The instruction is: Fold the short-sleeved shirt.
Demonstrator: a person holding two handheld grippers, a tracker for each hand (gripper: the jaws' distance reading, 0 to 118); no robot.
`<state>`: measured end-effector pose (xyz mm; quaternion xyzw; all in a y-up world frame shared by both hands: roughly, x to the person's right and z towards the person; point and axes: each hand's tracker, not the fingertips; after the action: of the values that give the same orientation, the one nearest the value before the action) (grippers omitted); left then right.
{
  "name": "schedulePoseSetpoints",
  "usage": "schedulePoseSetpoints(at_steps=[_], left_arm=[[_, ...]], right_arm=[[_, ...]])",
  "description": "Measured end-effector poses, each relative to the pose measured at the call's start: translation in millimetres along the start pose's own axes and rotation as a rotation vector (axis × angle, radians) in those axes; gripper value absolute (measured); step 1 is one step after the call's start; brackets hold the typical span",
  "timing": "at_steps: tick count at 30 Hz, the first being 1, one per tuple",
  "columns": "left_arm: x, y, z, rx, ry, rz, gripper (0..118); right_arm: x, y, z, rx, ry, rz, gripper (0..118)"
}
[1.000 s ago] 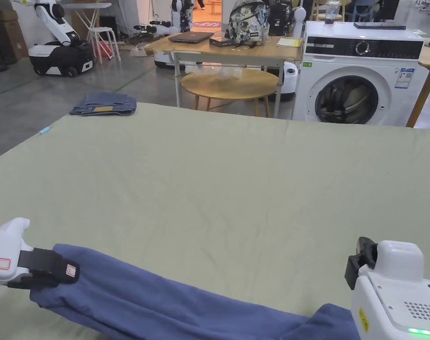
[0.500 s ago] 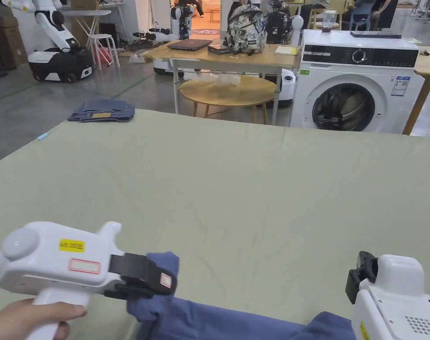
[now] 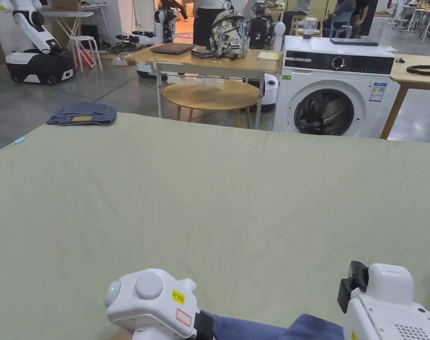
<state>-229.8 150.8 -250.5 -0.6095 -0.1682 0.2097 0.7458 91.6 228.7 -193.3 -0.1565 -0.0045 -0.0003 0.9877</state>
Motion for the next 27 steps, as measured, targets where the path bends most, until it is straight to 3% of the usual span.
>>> schedulePoseSetpoints(at_steps=[2,4,5,12,14,16,22,27], left_arm=[[1,-1,-1,0.007,0.006,-0.004,16],[5,-3,4,0.019,-0.024,-0.014,42],[8,-3,8,0.017,-0.074,-0.022,47],[11,-13,64,0.061,-0.134,-0.056,47],[5,-15,78,0.13,-0.129,-0.08,40],[-3,-15,83,0.163,-0.127,-0.066,9],[-14,-15,42,0.081,0.0,-0.044,3],[-3,-20,0,0.015,-0.162,-0.01,3]], right_arm=[[0,0,1,-0.002,0.0,0.002,0],[0,0,2,-0.001,0.002,0.003,0],[0,0,2,-0.002,0.003,0.004,0],[1,-1,5,-0.003,0.01,0.011,0],[1,0,7,-0.002,0.011,0.01,0],[2,-1,7,-0.002,0.011,0.007,0],[3,-3,6,-0.009,0.009,0.004,0],[4,-7,4,-0.018,0.007,-0.002,0]])
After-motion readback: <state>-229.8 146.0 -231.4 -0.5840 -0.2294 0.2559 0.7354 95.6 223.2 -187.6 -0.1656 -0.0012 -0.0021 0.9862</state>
